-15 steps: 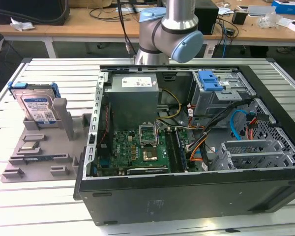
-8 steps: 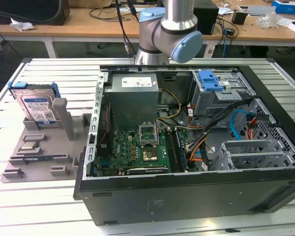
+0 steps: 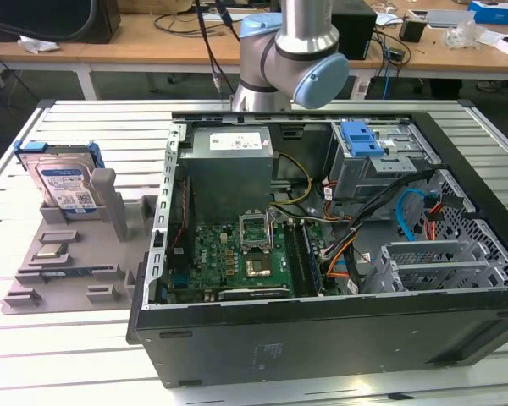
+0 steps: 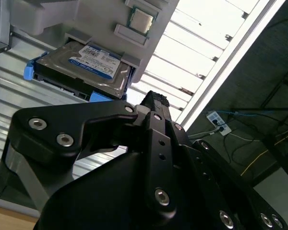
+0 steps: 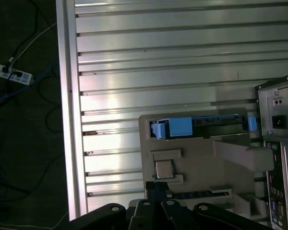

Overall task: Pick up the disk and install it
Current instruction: 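Reach for the disk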

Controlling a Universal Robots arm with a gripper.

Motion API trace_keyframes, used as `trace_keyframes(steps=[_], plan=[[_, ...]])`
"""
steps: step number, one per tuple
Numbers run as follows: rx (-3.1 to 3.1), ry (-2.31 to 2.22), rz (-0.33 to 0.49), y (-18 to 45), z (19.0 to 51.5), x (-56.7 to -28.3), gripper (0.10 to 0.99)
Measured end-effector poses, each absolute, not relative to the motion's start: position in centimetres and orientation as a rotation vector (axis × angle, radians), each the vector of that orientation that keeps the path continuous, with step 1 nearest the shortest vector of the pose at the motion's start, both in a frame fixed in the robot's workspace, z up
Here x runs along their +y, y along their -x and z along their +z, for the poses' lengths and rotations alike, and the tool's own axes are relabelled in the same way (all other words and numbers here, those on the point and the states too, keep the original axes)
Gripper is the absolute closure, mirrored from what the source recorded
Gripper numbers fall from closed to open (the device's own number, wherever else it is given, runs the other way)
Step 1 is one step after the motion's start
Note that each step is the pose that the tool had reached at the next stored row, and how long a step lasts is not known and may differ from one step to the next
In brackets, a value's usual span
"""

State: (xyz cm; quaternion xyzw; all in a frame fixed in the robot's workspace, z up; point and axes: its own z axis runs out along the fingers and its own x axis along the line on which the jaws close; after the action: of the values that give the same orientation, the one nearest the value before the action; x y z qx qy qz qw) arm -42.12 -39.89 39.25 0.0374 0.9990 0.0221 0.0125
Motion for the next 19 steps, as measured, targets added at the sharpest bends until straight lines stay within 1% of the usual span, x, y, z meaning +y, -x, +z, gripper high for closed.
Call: trace_keyframes(steps=[14, 19], plan=[[3.114, -0.117, 0.069, 44.8, 39.2, -39.8, 0.98], [3.114, -0.117, 0.067, 45.0, 39.2, -38.9, 0.98]])
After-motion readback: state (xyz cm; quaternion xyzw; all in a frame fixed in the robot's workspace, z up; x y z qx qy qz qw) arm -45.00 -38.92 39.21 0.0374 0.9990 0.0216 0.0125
